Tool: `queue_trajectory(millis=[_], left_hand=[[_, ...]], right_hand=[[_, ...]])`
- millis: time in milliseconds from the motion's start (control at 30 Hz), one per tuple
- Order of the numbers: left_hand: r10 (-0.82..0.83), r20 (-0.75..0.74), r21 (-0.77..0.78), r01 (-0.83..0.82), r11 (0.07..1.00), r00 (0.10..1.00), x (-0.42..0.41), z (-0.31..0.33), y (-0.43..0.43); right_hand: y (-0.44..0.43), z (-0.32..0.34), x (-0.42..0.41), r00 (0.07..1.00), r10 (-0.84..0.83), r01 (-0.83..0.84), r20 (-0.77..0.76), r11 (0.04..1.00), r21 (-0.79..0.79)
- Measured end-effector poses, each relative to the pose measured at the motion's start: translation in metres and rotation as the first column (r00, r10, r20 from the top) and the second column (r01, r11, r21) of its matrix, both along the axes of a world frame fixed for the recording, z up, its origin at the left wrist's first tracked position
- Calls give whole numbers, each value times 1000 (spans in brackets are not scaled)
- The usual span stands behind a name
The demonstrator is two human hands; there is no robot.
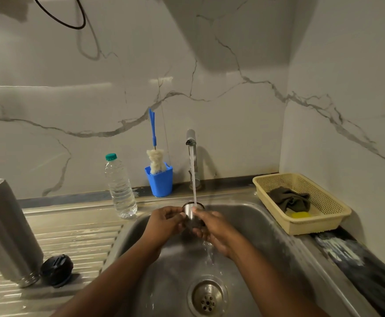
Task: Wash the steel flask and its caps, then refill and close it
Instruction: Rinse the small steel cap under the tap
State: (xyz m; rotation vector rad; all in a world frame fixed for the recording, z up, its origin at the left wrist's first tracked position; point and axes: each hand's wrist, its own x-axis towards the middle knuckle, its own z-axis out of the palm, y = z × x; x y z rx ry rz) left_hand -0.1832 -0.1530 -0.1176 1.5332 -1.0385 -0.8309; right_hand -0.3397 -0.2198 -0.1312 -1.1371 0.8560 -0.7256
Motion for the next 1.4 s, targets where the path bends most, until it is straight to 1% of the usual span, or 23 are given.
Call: queue_trajectory(millis=[67, 133, 200, 300, 367, 400, 467, 567, 667, 767, 833, 867, 900, 933, 967, 1000, 1033, 1200, 1400], left_hand=[[27, -27, 12, -26, 1000, 999, 0, -1, 3], [32, -58, 20, -31, 999, 998, 0, -2, 7], [45, -48, 33, -43, 999, 998, 3, -2, 8], [95, -32, 38, -94, 995, 995, 8, 0, 6], [122, -34, 35, -121, 992, 992, 13, 1, 4], [129, -32, 36, -128, 991, 991, 15, 2, 3], [129, -14, 38, -128, 991, 992, 18, 2, 2], [124, 1, 31, -124, 992, 992, 19, 2, 2], [126, 17, 30, -127, 991, 992, 18, 4, 1], [115, 22, 28, -115, 993, 993, 16, 5, 0], [113, 27, 32, -113, 993, 993, 16, 7, 0], [108, 19, 36, -109, 993, 994, 15, 7, -1], [105, 16, 38, -105, 994, 994, 15, 7, -2], [104, 13, 39, -104, 994, 995, 14, 8, -4], [106, 14, 38, -106, 994, 994, 13, 9, -5], [108, 21, 35, -108, 994, 994, 13, 9, -7], [111, 32, 32, -112, 993, 993, 13, 10, -8], [109, 82, 17, -111, 994, 991, 13, 16, -12], [121, 112, -3, -121, 993, 986, 12, 23, -18]], right_hand=[[0, -3, -1, 994, 5, -18, -112, 993, -115], [-1, -3, -3, 992, -29, 5, -124, 982, -188], [-3, -5, -4, 982, -88, 40, -164, 961, -274], [-5, -6, -3, 971, -84, 8, -225, 948, -319], [-7, -9, -3, 959, -136, 41, -247, 934, -355], [-8, -8, -4, 958, -132, 37, -253, 936, -349], [-9, -10, -3, 972, -51, -17, -228, 959, -285], [-10, -13, -2, 972, -69, 4, -223, 960, -282], [-9, -12, 2, 996, 35, -45, -87, 993, -110], [-8, -10, 2, 998, -20, 17, -54, 998, -58], [-8, -9, 3, 999, -30, 29, -13, 999, -37], [-6, -8, 3, 999, -36, 33, -31, 996, -80], [-4, -7, 2, 994, -62, 46, -86, 984, -172], [-3, -8, 2, 978, -109, 47, -178, 946, -321], [-3, -10, 3, 948, -175, 31, -267, 883, -468], [-3, -12, 4, 921, -226, 9, -316, 826, -564], [-2, -12, 6, 911, -245, -6, -333, 797, -603], [-5, -12, 3, 926, -225, 10, -303, 817, -576], [-6, -2, -8, 958, -178, 68, -224, 902, -427]])
